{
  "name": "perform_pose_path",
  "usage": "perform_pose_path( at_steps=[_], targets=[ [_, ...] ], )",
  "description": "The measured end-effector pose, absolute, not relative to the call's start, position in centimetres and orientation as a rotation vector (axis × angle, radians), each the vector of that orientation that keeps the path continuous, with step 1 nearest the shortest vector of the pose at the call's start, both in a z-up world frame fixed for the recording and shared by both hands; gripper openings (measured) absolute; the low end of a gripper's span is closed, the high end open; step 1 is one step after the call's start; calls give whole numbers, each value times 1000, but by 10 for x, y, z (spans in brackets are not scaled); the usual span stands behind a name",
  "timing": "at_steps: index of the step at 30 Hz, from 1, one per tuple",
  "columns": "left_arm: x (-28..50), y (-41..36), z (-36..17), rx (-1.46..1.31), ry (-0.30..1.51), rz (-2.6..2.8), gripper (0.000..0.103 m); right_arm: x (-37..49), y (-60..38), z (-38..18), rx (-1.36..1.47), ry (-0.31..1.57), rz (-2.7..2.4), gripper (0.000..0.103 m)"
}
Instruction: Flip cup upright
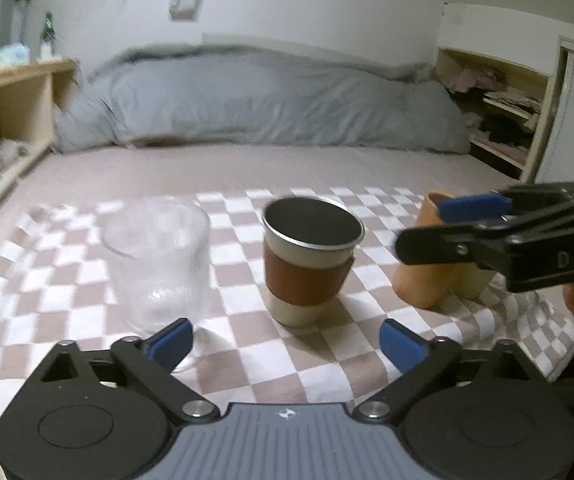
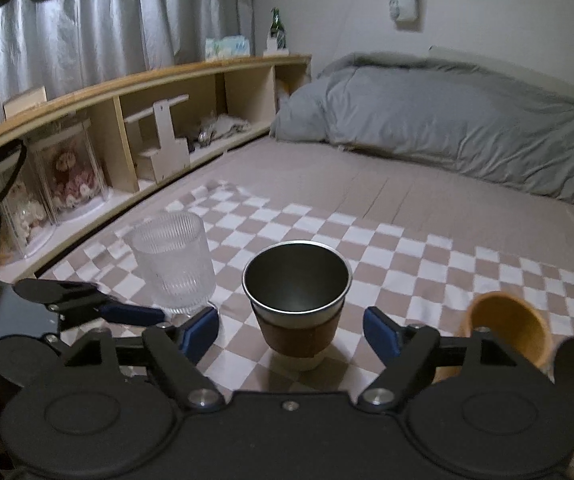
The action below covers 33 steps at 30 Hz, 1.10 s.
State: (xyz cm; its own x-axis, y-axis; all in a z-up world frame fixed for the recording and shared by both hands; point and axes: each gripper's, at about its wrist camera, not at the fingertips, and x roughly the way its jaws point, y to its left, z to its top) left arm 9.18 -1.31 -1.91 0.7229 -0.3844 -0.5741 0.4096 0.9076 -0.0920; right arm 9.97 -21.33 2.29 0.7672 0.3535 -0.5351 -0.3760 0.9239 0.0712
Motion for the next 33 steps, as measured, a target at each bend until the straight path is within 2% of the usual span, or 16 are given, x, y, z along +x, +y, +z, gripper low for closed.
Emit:
perform_pose_path(
  at_steps=[10, 33],
  targets=[
    [41, -7, 12, 46, 519, -330, 103, 49, -228, 36, -65, 490, 324, 101],
    [-11, -4, 7, 29, 420, -143, 103, -4, -252, 10, -31, 444, 217, 103]
  ],
)
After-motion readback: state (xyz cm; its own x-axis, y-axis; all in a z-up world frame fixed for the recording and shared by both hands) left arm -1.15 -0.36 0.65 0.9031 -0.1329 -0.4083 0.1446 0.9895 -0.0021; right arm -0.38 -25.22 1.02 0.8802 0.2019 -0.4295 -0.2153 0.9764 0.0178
